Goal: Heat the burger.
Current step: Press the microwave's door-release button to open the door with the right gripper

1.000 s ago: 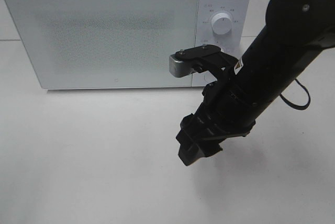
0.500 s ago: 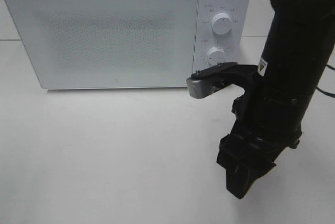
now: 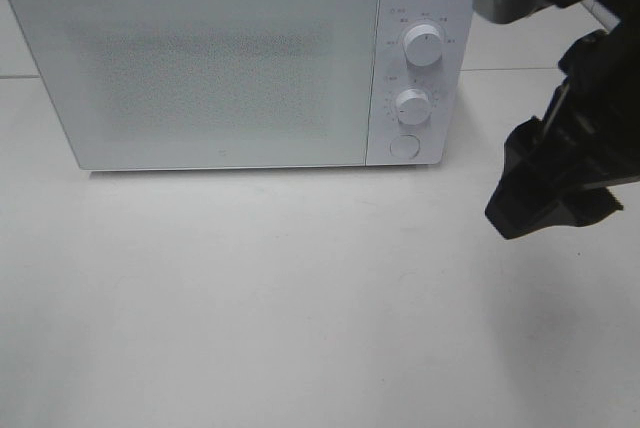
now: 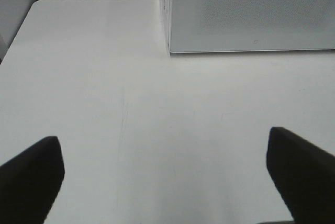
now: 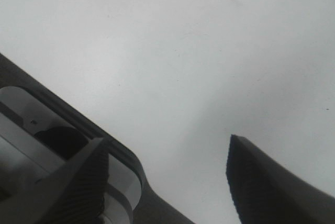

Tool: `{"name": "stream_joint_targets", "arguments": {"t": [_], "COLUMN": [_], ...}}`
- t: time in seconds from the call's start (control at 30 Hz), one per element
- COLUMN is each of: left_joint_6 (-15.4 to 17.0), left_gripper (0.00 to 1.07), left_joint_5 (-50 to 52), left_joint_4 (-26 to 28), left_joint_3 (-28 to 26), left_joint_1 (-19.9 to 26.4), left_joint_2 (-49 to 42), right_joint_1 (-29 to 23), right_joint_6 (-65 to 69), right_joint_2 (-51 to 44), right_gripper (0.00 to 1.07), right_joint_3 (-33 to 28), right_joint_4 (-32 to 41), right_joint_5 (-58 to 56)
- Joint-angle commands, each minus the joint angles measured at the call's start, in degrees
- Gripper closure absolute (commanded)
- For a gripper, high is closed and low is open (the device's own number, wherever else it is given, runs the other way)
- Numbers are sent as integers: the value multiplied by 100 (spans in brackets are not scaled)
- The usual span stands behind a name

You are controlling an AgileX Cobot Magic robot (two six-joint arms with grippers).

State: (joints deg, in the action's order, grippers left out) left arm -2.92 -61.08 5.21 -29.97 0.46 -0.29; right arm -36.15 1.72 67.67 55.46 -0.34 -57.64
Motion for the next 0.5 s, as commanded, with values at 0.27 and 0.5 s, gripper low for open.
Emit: {"name": "stream_joint_targets", "arguments": {"t": [0.27,0.5], "left_joint_6": [34,34], "left_gripper": [9,9], "left_joint_5": [23,23], "left_joint_4": [17,17], "left_joint_3": [0,0], "left_joint_1": [23,23], "left_joint_2": [-109,-109], "right_joint_1": [676,1902], "right_joint_6": [264,264], "right_joint_2": [-1272,-2750], "right_gripper": [44,44], "right_joint_3": [-1014,-1610], "right_joint_4": [-52,-63], "right_joint_5": [716,791]}}
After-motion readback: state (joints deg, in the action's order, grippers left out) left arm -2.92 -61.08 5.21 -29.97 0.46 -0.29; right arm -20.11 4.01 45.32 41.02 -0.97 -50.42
